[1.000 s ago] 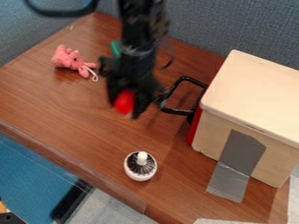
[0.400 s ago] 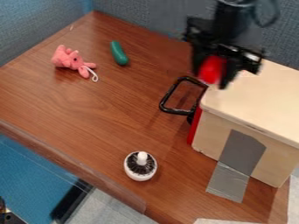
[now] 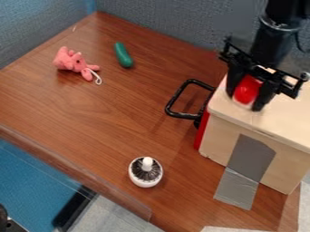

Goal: Took the red object and put it on the drawer

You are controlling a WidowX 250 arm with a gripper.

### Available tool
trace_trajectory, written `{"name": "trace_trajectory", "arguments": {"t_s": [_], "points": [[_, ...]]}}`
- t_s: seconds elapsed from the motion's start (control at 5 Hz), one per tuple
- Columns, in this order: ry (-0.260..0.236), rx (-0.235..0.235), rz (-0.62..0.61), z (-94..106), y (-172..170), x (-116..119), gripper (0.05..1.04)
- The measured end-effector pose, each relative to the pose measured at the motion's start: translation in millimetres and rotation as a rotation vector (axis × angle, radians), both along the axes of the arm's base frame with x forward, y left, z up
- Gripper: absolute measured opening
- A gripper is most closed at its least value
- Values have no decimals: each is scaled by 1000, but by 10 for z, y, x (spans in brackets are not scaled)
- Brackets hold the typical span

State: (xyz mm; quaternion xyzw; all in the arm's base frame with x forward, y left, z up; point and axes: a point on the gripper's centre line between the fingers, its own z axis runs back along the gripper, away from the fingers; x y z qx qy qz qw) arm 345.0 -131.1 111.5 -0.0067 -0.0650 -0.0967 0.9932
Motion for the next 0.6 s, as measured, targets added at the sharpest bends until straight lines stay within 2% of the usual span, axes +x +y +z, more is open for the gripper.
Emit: {"name": "trace_trajectory", "arguments": {"t_s": [0.2, 0.4, 0.6], "points": [[18, 0, 0, 7, -15, 8, 639], [41, 16, 22, 109, 3, 3, 930], [3, 32, 53, 366, 77, -59, 1011]]}}
